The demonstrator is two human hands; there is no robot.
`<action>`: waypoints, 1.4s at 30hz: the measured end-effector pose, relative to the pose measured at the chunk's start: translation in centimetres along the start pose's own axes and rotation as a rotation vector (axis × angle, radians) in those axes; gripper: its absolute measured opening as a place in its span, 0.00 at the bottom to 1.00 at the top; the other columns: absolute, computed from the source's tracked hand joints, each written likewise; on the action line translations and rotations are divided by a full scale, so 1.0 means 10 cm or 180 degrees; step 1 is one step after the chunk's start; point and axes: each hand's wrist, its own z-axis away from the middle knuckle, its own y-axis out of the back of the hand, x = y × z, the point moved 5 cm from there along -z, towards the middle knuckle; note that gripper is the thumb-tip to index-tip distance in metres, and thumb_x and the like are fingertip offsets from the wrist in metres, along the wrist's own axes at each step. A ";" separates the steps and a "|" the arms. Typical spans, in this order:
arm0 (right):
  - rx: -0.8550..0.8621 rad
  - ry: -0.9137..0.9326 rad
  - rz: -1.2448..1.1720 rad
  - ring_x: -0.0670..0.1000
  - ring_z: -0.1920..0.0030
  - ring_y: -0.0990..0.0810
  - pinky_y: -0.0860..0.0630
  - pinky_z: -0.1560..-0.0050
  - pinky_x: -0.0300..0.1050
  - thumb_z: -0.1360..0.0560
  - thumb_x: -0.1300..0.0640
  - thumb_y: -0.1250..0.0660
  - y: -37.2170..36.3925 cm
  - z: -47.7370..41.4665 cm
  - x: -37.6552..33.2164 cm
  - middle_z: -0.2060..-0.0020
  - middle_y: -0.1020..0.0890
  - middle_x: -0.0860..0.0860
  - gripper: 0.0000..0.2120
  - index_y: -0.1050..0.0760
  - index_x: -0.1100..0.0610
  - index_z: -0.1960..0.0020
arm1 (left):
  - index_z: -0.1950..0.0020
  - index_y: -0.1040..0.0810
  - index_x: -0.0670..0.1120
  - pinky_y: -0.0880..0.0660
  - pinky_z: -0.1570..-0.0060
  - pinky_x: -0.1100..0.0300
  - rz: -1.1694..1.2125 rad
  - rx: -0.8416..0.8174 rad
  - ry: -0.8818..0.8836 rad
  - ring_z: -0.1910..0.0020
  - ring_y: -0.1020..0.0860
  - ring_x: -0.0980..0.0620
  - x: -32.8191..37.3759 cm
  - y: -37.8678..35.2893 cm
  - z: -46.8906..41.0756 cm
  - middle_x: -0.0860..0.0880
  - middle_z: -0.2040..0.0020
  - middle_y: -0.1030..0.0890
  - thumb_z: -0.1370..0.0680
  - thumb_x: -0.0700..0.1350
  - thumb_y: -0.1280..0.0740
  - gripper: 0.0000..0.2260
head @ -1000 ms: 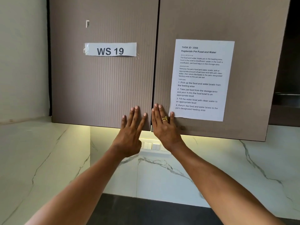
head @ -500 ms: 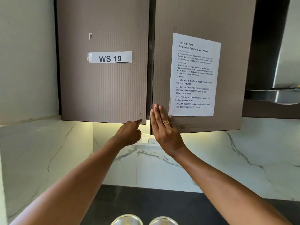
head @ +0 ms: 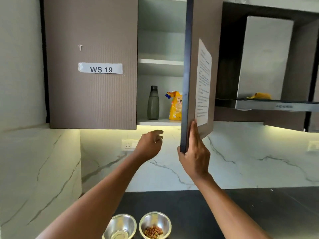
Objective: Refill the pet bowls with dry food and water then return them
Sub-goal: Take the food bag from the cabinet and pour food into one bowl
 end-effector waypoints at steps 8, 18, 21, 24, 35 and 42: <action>0.0601 -0.0801 -0.0773 0.53 0.48 0.13 0.17 0.48 0.38 0.22 0.62 0.26 0.80 0.16 0.69 0.40 0.14 0.58 0.25 0.25 0.66 0.27 | 0.23 0.31 0.47 0.34 0.35 0.62 0.0091 -0.0501 -0.0418 0.29 0.26 0.48 1.03 -0.60 0.08 0.45 0.28 0.24 0.19 0.39 0.40 0.22; 0.0869 -0.2039 -0.1624 0.35 0.60 0.16 0.26 0.59 0.25 0.20 0.61 0.26 1.50 0.31 1.79 0.60 0.14 0.49 0.06 0.17 0.64 0.50 | 0.21 0.35 0.52 0.32 0.31 0.55 -0.0046 -0.0908 -0.0452 0.27 0.28 0.45 1.73 -1.55 0.09 0.47 0.24 0.29 0.19 0.39 0.39 0.26; 0.0839 -0.2129 -0.1764 0.33 0.59 0.16 0.24 0.57 0.27 0.20 0.61 0.26 1.59 0.31 2.01 0.58 0.15 0.47 0.02 0.17 0.59 0.48 | 0.21 0.35 0.51 0.31 0.31 0.54 -0.0101 -0.0835 -0.0317 0.28 0.28 0.44 1.71 -1.67 0.13 0.45 0.26 0.27 0.19 0.40 0.38 0.25; 0.0758 -0.2171 -0.1785 0.34 0.62 0.18 0.25 0.59 0.29 0.20 0.59 0.26 1.61 0.31 2.15 0.60 0.15 0.44 0.03 0.18 0.57 0.52 | 0.21 0.35 0.50 0.31 0.30 0.54 -0.0180 -0.0812 -0.0198 0.27 0.28 0.44 1.65 -1.73 0.17 0.45 0.26 0.26 0.19 0.40 0.38 0.25; -0.0306 -0.3303 -0.1957 0.54 0.47 0.14 0.17 0.42 0.48 0.24 0.60 0.28 0.64 0.70 2.00 0.45 0.12 0.57 0.14 0.18 0.60 0.40 | 0.23 0.32 0.50 0.27 0.34 0.51 -0.0513 -0.0391 0.0173 0.30 0.25 0.43 1.14 -1.31 0.13 0.44 0.30 0.23 0.19 0.42 0.36 0.24; -0.1375 -0.2815 -0.1846 0.55 0.46 0.14 0.17 0.39 0.57 0.25 0.53 0.28 -0.10 0.17 1.56 0.47 0.13 0.50 0.13 0.16 0.55 0.43 | 0.25 0.30 0.49 0.25 0.35 0.50 -0.0732 -0.0228 0.0186 0.32 0.24 0.43 0.56 -0.86 -0.24 0.43 0.32 0.22 0.20 0.42 0.36 0.23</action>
